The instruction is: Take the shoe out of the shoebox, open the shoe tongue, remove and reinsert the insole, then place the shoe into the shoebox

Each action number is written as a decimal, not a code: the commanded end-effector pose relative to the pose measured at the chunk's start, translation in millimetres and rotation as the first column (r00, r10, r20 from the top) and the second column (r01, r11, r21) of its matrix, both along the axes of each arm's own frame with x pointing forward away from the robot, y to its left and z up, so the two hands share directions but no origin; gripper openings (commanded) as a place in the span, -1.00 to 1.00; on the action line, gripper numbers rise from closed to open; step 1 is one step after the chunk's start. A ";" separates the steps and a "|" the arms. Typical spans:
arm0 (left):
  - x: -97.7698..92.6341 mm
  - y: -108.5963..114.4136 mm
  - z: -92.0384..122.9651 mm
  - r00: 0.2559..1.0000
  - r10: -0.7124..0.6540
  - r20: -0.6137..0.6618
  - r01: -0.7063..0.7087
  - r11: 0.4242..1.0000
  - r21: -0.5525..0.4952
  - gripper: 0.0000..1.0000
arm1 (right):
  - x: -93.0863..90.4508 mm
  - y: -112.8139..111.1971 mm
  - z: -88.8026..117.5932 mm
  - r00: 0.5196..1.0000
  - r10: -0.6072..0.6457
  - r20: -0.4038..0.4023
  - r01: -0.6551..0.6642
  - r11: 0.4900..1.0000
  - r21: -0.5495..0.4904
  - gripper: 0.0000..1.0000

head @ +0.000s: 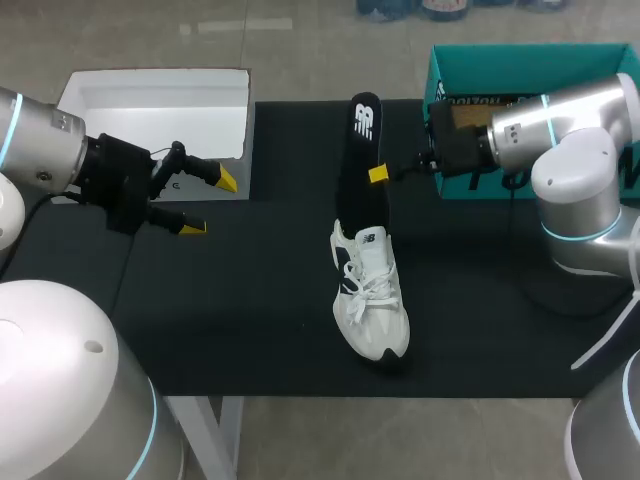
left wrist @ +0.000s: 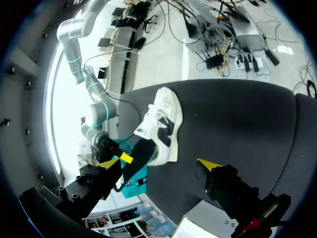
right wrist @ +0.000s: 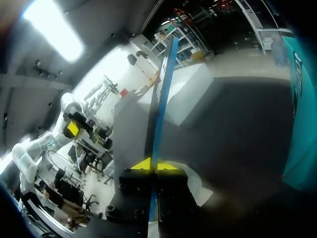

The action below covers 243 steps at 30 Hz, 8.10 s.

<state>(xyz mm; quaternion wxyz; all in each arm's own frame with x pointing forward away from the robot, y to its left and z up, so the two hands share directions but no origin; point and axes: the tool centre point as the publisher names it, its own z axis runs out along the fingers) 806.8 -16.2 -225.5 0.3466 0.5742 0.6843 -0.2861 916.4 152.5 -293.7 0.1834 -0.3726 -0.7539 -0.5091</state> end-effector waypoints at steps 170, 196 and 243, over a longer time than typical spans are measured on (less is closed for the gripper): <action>-0.4 0.2 0.5 1.000 0.000 0.000 0.000 1.000 0.004 1.00 | -65.6 8.7 -88.0 0.998 -0.059 -0.013 0.058 0.995 -0.080 -1.00; -0.4 0.2 0.5 1.000 0.000 0.000 0.000 1.000 0.004 1.00 | -50.7 12.1 -40.1 0.987 -0.093 0.131 0.104 0.991 -0.079 1.00; -0.4 0.2 0.5 1.000 0.000 0.000 0.000 1.000 0.004 1.00 | -44.3 -1.7 0.9 0.922 -0.260 0.285 0.376 0.772 -0.513 1.00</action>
